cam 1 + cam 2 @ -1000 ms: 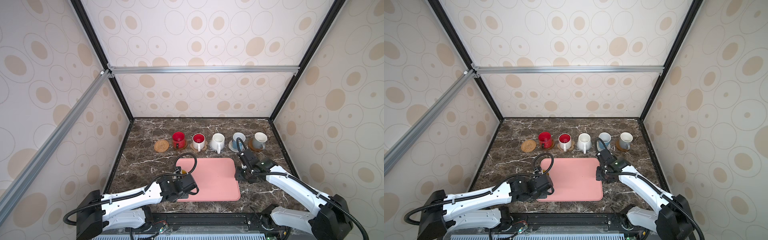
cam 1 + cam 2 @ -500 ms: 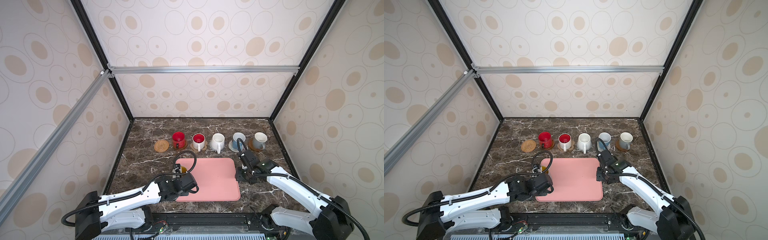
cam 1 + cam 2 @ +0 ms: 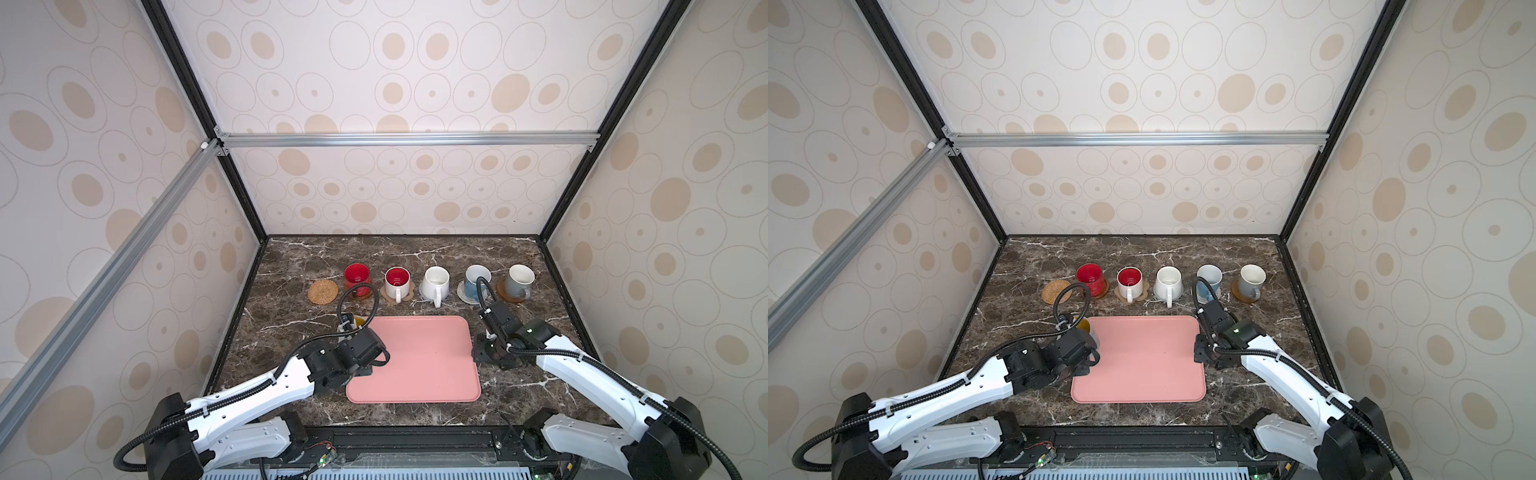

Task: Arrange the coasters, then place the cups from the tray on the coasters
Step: 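Carry the yellow-inside mug toward the empty cork coaster with the left gripper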

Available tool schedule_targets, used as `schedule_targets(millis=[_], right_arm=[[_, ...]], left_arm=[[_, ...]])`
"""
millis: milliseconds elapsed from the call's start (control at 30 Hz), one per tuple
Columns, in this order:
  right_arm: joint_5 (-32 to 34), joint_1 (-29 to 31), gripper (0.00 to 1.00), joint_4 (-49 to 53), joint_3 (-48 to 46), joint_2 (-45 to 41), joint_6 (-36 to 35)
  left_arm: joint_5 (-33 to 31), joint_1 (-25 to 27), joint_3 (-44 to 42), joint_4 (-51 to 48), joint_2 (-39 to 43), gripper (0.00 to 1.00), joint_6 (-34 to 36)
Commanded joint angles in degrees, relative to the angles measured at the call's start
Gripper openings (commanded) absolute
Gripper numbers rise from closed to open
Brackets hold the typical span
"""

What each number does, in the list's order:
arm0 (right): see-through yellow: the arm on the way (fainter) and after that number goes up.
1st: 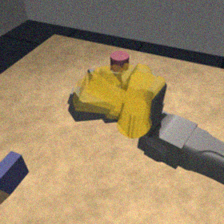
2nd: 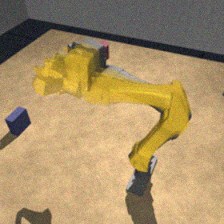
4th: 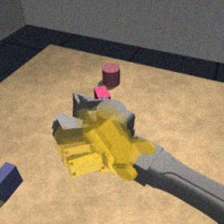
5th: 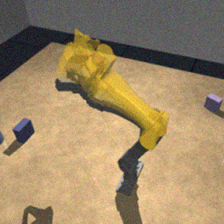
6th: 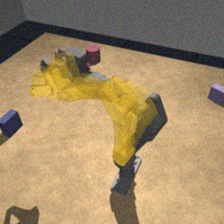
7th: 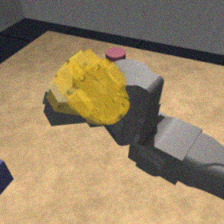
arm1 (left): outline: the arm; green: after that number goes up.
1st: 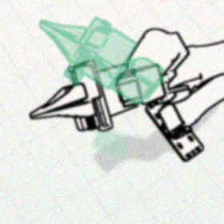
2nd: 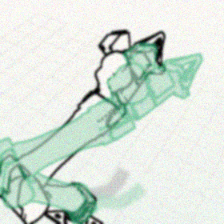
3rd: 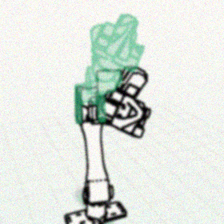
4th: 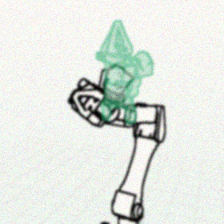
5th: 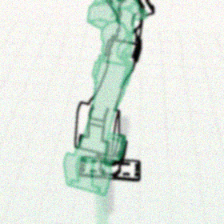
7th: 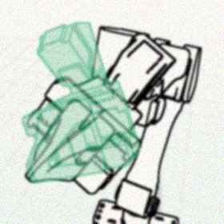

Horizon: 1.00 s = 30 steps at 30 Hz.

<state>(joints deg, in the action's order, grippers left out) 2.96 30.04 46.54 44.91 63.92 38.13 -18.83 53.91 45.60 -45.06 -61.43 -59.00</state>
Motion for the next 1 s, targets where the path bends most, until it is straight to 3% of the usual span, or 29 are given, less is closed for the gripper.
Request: schedule_targets(millis=[0,967], right_arm=[[1.2,-0.4,0.51,1.8,-0.9,-1.3,1.0],[4.9,-0.3,0.51,6.1,0.1,-4.8,5.0]], left_arm=[[-3.2,-2.5,4.1,3.1,1.4,0.03,4.7],[7.1,-30.4,6.3,14.9,-3.2,0.0,28.6]])
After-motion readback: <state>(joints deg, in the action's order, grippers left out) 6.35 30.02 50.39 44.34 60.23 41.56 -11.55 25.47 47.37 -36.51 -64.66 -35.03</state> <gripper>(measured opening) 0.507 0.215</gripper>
